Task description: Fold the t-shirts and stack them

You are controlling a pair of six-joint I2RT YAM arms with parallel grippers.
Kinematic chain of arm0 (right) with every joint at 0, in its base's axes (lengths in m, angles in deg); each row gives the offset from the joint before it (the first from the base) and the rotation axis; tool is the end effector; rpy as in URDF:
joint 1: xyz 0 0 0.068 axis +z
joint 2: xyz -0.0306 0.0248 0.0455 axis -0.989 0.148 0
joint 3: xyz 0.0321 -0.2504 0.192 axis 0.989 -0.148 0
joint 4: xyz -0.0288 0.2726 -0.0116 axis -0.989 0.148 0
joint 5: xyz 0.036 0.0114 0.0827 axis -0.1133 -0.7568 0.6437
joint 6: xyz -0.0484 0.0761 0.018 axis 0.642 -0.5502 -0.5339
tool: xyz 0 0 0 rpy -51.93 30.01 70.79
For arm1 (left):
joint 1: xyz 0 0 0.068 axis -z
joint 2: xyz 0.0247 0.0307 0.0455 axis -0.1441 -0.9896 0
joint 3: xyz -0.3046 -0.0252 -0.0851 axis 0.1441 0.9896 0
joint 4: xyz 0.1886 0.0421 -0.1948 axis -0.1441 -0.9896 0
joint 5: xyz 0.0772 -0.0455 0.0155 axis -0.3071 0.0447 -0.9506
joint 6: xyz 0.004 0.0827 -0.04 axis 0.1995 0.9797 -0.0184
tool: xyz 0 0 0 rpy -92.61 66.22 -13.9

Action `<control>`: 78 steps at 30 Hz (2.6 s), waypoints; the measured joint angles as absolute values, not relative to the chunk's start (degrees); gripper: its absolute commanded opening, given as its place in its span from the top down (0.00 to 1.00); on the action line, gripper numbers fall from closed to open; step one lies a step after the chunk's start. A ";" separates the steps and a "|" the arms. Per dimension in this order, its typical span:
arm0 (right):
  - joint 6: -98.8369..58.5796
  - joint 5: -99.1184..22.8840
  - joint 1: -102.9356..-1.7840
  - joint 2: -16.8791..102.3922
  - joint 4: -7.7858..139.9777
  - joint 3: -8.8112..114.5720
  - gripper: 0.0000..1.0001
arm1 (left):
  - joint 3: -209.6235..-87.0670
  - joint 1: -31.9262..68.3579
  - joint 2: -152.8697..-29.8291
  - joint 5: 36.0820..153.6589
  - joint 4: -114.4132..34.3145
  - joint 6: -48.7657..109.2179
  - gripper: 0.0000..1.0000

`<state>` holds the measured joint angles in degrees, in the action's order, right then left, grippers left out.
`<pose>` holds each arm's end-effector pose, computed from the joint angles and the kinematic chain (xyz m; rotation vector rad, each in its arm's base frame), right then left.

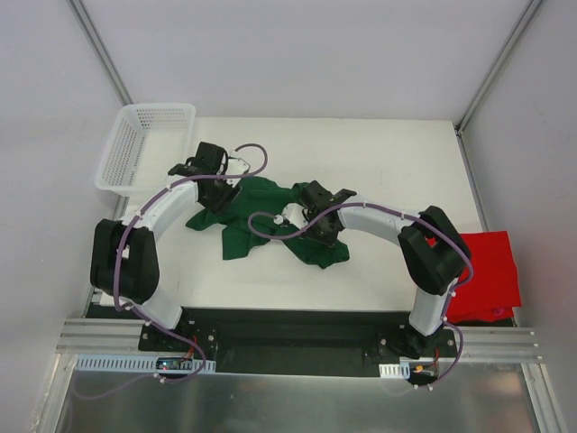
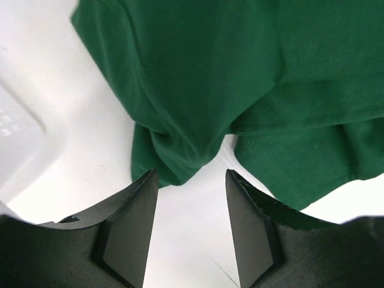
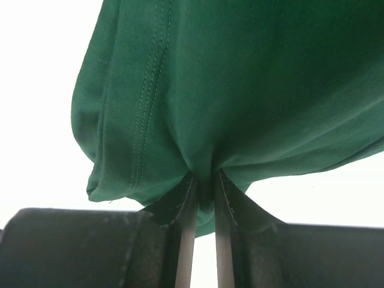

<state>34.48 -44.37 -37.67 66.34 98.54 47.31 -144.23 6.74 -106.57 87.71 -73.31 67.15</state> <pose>0.2908 0.2819 0.1708 -1.9769 1.9127 0.0143 0.3647 -0.0994 0.2530 0.8731 2.3522 0.0498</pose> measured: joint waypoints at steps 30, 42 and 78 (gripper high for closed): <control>39.13 -59.84 -37.37 50.05 103.61 59.94 0.99 | -154.17 7.88 -93.61 78.73 -73.64 73.38 1.00; 46.32 -72.57 -37.39 43.21 101.14 61.84 0.99 | -154.83 8.56 -91.84 75.36 -74.51 77.01 1.00; 46.80 -67.52 -48.06 21.71 98.17 70.00 0.99 | -166.43 9.78 -65.42 73.68 -74.64 86.16 1.00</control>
